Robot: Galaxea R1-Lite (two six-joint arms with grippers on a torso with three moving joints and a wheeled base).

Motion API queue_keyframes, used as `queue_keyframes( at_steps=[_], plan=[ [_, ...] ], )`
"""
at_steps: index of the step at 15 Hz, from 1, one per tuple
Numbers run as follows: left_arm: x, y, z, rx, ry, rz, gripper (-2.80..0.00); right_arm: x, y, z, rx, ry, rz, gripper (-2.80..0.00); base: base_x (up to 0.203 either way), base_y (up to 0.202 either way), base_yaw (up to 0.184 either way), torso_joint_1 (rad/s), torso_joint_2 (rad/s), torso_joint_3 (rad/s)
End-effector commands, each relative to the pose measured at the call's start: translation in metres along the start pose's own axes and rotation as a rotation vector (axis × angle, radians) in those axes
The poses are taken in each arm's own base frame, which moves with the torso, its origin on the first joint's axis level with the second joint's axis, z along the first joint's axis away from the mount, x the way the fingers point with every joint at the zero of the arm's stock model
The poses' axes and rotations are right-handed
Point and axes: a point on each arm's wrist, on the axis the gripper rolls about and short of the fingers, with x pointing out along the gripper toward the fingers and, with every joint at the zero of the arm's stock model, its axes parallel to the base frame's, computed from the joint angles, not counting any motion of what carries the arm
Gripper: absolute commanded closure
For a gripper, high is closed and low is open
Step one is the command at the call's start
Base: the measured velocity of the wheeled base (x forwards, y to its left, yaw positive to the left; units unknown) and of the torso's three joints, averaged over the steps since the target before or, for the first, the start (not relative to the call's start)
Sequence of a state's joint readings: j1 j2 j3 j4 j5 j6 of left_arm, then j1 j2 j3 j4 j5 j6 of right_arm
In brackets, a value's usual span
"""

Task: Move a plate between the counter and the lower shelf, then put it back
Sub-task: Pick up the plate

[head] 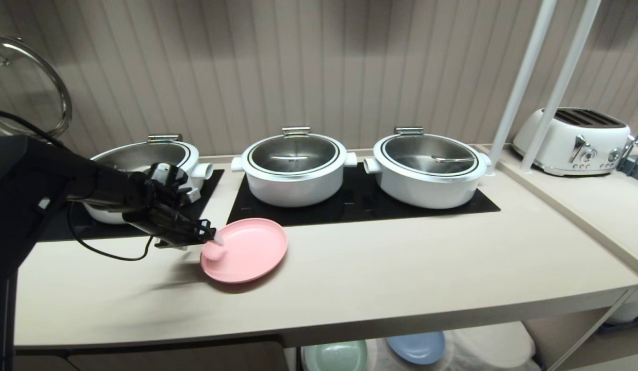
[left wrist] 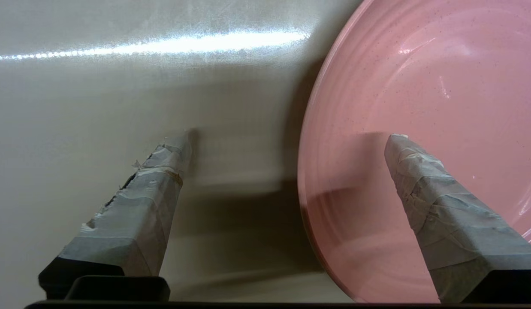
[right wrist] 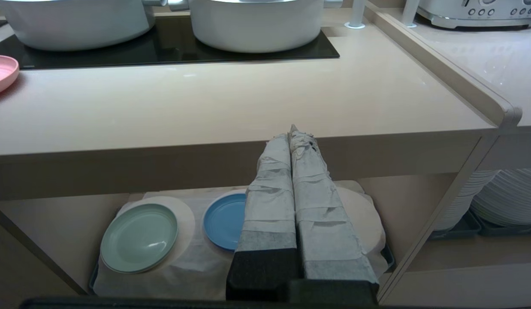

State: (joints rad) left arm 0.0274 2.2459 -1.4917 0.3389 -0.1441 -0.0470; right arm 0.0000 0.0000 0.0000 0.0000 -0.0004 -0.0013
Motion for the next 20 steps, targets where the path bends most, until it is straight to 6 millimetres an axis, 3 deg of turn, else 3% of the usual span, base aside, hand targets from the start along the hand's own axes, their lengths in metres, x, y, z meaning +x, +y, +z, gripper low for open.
queue_keyframes(
  at_steps=[1,10,11,15,20],
  plan=[
    [0.005,0.0,-0.002,0.0,0.012,-0.001,-2.8,0.0,0.0,0.0,0.0,0.0,0.0,0.0,0.0,0.0,0.0,0.0,0.0,0.0],
    [0.013,0.0,-0.004,0.002,0.033,-0.005,-2.8,0.0,0.0,0.0,0.0,0.0,-0.001,0.0,0.0,0.0,0.0,0.0,0.0,0.0],
    [0.013,0.0,-0.005,0.003,0.033,-0.007,0.0,0.0,0.0,0.0,0.0,0.0,-0.001,0.0,0.0,0.0,0.0,0.0,0.0,0.0],
    [0.016,0.001,-0.005,-0.002,0.037,-0.003,0.0,0.0,0.0,0.0,0.0,0.0,0.0,0.0,0.0,0.0,0.0,0.0,0.0,0.0],
    [0.003,0.0,-0.003,-0.006,0.014,-0.003,0.0,0.0,0.0,0.0,0.0,0.0,0.0,0.0,0.0,0.0,0.0,0.0,0.0,0.0]
  ],
)
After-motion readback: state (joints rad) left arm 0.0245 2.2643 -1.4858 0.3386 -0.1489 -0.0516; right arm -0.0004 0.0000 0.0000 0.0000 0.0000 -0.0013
